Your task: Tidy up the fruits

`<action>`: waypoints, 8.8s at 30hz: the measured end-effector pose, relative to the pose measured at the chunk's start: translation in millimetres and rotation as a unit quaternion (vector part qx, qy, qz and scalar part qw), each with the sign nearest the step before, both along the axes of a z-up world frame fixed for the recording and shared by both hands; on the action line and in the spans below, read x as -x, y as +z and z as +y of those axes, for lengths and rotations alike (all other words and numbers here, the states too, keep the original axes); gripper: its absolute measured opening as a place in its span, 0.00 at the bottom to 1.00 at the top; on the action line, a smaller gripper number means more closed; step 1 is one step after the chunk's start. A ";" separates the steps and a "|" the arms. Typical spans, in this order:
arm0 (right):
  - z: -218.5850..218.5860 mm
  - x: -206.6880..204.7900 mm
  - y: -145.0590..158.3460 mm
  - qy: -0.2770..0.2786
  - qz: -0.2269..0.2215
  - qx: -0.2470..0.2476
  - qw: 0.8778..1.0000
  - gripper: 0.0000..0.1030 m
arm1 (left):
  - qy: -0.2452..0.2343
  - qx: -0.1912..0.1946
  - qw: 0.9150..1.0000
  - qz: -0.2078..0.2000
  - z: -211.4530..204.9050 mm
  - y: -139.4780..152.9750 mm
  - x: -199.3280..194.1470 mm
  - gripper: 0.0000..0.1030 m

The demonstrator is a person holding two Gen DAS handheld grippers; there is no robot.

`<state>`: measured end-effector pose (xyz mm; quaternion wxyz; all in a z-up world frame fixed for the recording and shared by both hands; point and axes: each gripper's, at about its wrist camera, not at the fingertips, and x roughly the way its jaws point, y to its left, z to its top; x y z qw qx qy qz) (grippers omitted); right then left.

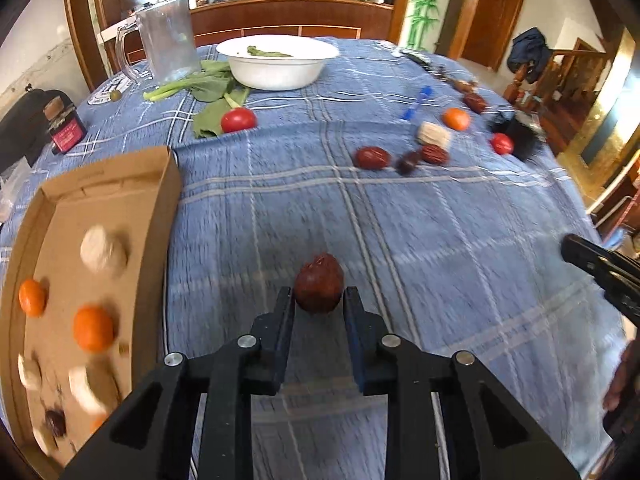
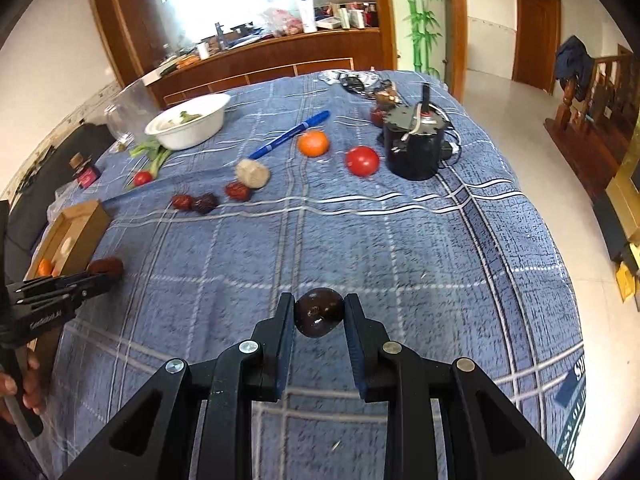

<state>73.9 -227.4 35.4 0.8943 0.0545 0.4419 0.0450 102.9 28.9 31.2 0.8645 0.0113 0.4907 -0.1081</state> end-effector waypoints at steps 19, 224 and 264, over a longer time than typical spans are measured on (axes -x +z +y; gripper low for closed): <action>55.5 45.0 -2.9 0.036 0.017 0.015 0.999 0.26 | -0.004 0.053 0.999 0.008 17.7 15.2 46.1 0.36; -1.9 -99.4 -14.4 0.063 -0.001 0.003 0.998 0.34 | -0.061 -0.018 0.998 -0.015 -54.1 -18.0 -119.8 0.28; 132.7 23.6 4.0 0.092 0.007 0.022 0.996 0.35 | 0.053 0.059 0.996 -0.030 68.3 32.0 74.4 0.28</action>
